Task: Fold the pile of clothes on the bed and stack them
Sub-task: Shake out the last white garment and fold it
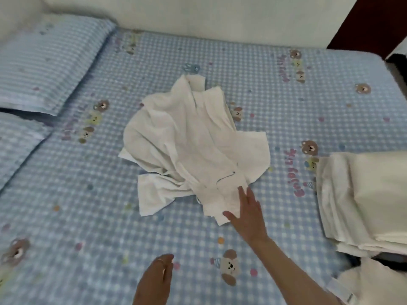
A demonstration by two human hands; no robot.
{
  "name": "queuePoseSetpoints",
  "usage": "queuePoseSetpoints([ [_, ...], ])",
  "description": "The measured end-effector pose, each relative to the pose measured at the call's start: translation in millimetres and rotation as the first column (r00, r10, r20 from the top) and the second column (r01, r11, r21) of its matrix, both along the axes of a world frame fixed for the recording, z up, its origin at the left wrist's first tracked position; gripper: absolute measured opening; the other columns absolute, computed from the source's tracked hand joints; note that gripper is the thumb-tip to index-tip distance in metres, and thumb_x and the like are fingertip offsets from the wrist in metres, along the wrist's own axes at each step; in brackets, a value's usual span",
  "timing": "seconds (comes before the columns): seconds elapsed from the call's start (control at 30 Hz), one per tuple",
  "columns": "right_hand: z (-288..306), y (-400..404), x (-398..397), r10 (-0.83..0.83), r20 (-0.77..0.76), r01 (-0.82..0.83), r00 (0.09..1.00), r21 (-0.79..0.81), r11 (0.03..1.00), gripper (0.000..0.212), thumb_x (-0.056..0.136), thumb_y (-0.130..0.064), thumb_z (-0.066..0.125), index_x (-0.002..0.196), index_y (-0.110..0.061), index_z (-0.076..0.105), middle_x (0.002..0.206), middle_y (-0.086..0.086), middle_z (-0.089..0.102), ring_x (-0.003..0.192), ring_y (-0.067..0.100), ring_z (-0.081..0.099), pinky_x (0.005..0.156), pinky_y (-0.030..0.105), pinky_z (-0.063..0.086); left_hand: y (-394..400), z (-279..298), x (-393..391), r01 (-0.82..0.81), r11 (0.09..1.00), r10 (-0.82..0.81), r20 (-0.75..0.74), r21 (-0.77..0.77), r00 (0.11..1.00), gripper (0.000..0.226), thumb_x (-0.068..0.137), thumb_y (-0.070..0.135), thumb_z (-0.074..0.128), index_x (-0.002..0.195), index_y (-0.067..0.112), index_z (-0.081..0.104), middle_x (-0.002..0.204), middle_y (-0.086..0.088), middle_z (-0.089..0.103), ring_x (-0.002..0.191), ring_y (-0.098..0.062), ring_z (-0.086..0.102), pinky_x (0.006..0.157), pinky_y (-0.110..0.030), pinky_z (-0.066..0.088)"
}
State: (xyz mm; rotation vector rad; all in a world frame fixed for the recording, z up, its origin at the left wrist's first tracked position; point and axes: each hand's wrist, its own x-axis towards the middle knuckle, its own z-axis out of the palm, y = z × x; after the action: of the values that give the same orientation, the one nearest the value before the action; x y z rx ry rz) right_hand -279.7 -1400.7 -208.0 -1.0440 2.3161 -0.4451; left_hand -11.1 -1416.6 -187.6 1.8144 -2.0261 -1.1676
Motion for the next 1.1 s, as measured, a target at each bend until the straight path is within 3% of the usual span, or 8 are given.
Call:
queuePoseSetpoints([
  [0.17, -34, -75, -9, -0.502, 0.002, 0.498, 0.865, 0.123, 0.859, 0.078, 0.091, -0.051, 0.050, 0.146, -0.003, 0.023, 0.145, 0.023, 0.034, 0.136, 0.035, 0.032, 0.113, 0.048, 0.021, -76, -2, 70, -0.034, 0.995, 0.035, -0.006, 0.098, 0.999, 0.058, 0.082, -0.004, 0.063, 0.073, 0.053, 0.070, 0.073, 0.027, 0.067, 0.081, -0.009, 0.066, 0.083, -0.023, 0.047],
  [0.43, 62, -71, 22, -0.511, 0.013, 0.507, 0.859, -0.147, 0.849, 0.015, 0.089, -0.021, 0.061, 0.095, -0.007, 0.062, 0.083, 0.003, 0.061, 0.078, 0.024, 0.058, 0.063, 0.031, 0.037, -106, 27, 66, 0.086, 0.995, -0.073, -0.189, 0.057, 0.979, 0.028, 0.083, 0.000, 0.065, 0.103, 0.018, 0.069, 0.103, 0.008, 0.069, 0.092, 0.001, 0.061, 0.085, -0.015, 0.045],
  [0.53, 136, -62, 63, -0.357, 0.017, 0.345, 0.934, -0.299, 0.890, 0.007, 0.085, -0.019, 0.066, 0.082, -0.019, 0.060, 0.077, -0.008, 0.059, 0.071, 0.008, 0.056, 0.058, 0.021, 0.037, -119, 74, 42, 0.267, 0.956, -0.290, -0.237, -0.124, 0.927, 0.047, 0.084, 0.009, 0.067, 0.122, 0.033, 0.052, 0.124, 0.017, 0.054, 0.115, 0.006, 0.052, 0.093, 0.000, 0.032],
  [0.6, 189, -53, 94, -0.192, -0.092, 0.154, 0.977, -0.322, 0.934, 0.010, 0.082, -0.018, 0.069, 0.079, -0.022, 0.060, 0.078, -0.011, 0.056, 0.074, 0.005, 0.056, 0.059, 0.017, 0.039, -130, 119, 25, 0.467, 0.818, -0.556, -0.255, -0.334, 0.791, 0.069, 0.085, 0.013, 0.066, 0.140, 0.033, 0.030, 0.147, 0.015, 0.034, 0.135, 0.005, 0.029, 0.105, -0.003, 0.020],
  [0.7, 255, -34, 130, -0.060, -0.176, -0.001, 0.982, -0.328, 0.945, 0.011, 0.078, -0.020, 0.075, 0.080, -0.025, 0.065, 0.076, -0.016, 0.055, 0.075, 0.003, 0.057, 0.063, 0.017, 0.042, -139, 185, -9, 0.693, 0.375, -0.884, -0.011, -0.616, 0.467, 0.094, 0.078, 0.014, 0.066, 0.151, 0.018, 0.007, 0.159, 0.002, 0.015, 0.147, -0.013, 0.008, 0.118, -0.025, 0.010],
  [0.83, 320, 3, 155, -0.215, 0.049, 0.214, 0.975, -0.456, 0.864, 0.015, 0.074, -0.027, 0.079, 0.079, -0.032, 0.066, 0.077, -0.015, 0.066, 0.073, 0.003, 0.063, 0.063, 0.017, 0.047, -127, 262, -40, 0.674, 0.111, -0.928, 0.167, -0.731, 0.334, 0.053, 0.072, 0.021, 0.077, 0.121, 0.010, 0.061, 0.105, 0.002, 0.069, 0.107, -0.013, 0.062, 0.103, -0.036, 0.043],
  [0.9, 342, 28, 157, -0.269, 0.095, 0.279, 0.959, -0.500, 0.820, 0.022, 0.071, -0.033, 0.080, 0.084, -0.039, 0.064, 0.081, -0.020, 0.069, 0.076, 0.000, 0.065, 0.064, 0.012, 0.047, -112, 292, -40, 0.672, 0.179, -0.942, 0.073, -0.718, 0.329, 0.020, 0.075, 0.022, 0.075, 0.092, 0.014, 0.069, 0.079, 0.005, 0.067, 0.078, -0.014, 0.066, 0.084, -0.034, 0.052],
  [1.1, 357, 112, 153, -0.287, 0.180, 0.332, 0.941, -0.329, 0.884, 0.087, 0.051, -0.063, 0.078, 0.126, -0.055, 0.035, 0.121, -0.036, 0.051, 0.113, -0.015, 0.046, 0.095, 0.016, 0.041, -81, 369, -40, 0.612, 0.514, -0.825, -0.151, -0.601, 0.545, 0.015, 0.080, 0.034, 0.069, 0.090, 0.029, 0.059, 0.084, 0.012, 0.068, 0.080, -0.005, 0.061, 0.071, -0.026, 0.046],
])
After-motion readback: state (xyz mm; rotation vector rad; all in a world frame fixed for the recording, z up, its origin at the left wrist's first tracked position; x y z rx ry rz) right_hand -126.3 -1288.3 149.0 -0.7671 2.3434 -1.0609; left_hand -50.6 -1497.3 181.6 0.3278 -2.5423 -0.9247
